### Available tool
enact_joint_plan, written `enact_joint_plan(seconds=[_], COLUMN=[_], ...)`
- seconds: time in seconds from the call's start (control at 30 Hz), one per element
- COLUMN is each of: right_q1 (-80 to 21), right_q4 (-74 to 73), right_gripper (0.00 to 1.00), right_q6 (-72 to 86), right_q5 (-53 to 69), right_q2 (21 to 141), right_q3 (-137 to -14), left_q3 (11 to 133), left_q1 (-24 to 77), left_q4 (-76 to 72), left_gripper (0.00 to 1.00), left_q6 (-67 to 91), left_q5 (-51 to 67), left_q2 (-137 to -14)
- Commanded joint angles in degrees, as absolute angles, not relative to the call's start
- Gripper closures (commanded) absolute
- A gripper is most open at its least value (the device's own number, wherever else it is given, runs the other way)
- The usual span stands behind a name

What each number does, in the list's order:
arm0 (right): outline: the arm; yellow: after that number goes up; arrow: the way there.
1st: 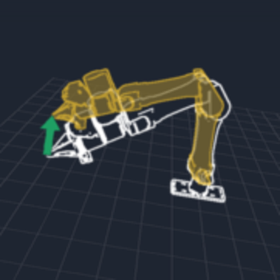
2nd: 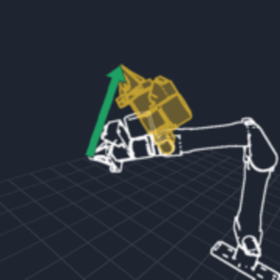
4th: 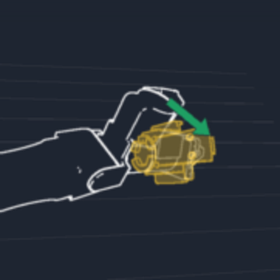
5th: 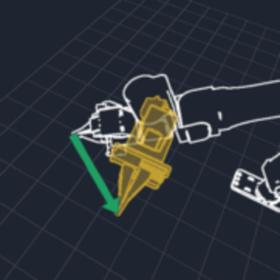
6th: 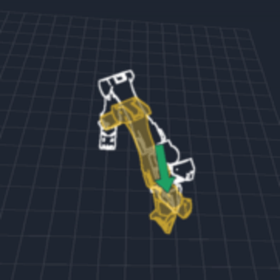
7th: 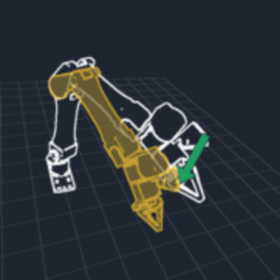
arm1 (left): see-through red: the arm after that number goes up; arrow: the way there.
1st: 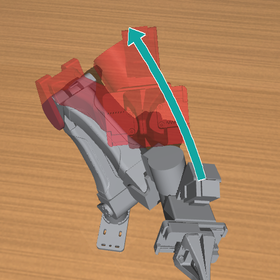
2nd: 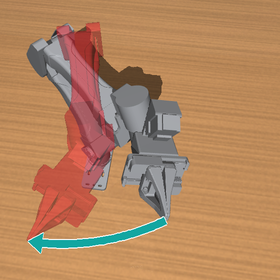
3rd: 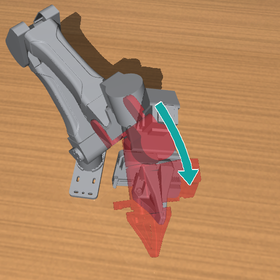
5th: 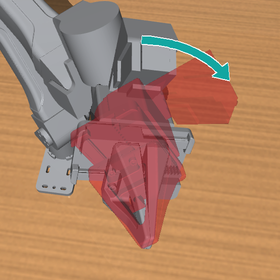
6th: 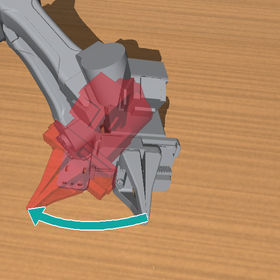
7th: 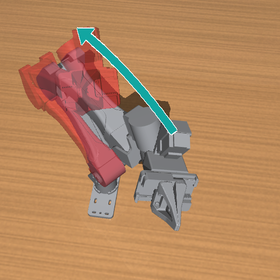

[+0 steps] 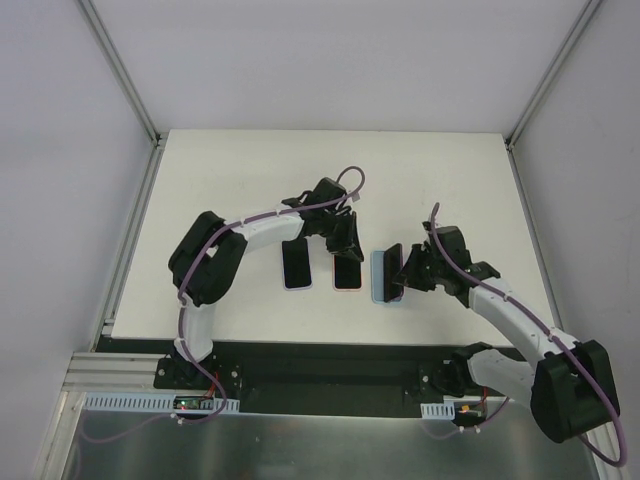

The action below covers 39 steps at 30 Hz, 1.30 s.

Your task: Put the phone into the phone case

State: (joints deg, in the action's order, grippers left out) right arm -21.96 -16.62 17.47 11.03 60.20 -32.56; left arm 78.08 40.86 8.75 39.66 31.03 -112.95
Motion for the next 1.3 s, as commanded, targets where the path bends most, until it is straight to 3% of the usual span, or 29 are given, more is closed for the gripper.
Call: enact_joint_plan(seconds=[0.0,0.6,1.27], right_q1=[-20.75,-19.07,-15.21], right_q4=[-11.34,-4.05,-2.90], right_gripper=[0.98,0.98,0.98], right_q6=[16.26,15.73,16.52], right_q5=[14.85,19.86,22.32], right_q2=[61.34,70.84,71.28], right_q3=[-35.42,-32.44,-28.74], left_q3=[79.81,79.63,79.45], left_q1=[41.48,42.10,44.21], left_q4=[7.56,7.65,7.56], left_gripper=[1.00,1.00,1.00], left_q6=[39.90,40.34,41.66], left_q5=[31.03,28.21,27.95], left_q2=[-114.26,-119.18,-121.99])
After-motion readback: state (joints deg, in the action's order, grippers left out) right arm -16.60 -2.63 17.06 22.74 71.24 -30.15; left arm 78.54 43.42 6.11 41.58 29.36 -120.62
